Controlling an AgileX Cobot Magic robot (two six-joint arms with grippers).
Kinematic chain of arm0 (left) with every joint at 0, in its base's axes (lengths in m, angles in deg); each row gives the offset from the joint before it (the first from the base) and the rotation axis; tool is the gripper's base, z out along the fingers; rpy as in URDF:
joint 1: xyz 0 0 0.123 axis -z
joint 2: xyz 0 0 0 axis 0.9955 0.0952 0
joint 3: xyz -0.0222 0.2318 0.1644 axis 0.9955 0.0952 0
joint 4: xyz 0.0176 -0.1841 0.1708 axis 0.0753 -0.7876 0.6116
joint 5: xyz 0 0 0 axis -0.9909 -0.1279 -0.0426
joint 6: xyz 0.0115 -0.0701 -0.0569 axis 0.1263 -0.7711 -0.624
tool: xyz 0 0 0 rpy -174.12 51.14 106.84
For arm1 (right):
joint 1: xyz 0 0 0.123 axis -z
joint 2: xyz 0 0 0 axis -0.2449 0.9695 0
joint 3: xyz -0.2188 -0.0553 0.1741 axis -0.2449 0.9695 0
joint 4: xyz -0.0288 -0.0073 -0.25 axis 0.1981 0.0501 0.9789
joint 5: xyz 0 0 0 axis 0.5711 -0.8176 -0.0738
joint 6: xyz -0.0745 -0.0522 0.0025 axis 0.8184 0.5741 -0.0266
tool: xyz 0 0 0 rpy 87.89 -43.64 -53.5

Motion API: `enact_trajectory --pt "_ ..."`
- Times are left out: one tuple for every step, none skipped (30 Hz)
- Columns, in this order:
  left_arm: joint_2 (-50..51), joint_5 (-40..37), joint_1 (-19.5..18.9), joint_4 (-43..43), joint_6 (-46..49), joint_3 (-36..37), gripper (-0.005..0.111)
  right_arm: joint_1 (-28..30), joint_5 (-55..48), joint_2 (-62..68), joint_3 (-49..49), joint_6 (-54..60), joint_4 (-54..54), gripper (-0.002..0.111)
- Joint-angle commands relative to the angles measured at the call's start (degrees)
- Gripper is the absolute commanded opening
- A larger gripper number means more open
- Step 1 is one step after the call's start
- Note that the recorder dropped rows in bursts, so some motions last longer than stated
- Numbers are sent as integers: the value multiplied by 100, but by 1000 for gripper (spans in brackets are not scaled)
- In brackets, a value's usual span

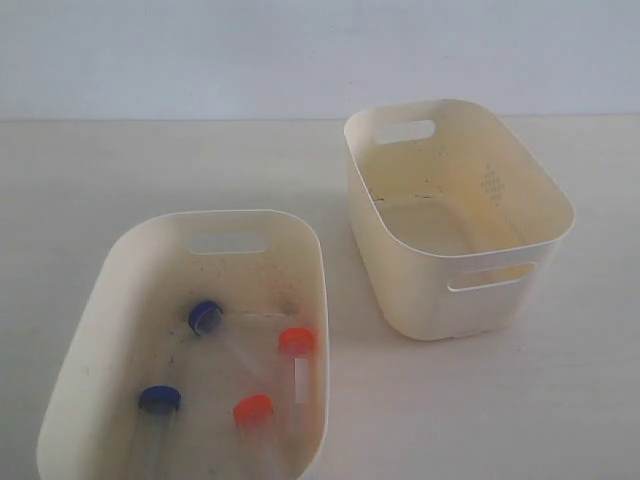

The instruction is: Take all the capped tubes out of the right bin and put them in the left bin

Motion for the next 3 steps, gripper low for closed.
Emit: enact_trajectory --pt "-19 8 -6 -1 -48 -16 4 12 24 -28 -3 6 19 0" --pt "-19 8 -6 -1 -48 -16 4 12 24 -28 -3 6 19 0" --pt "-19 8 -6 -1 -48 -16 4 12 24 -28 -3 6 19 0"
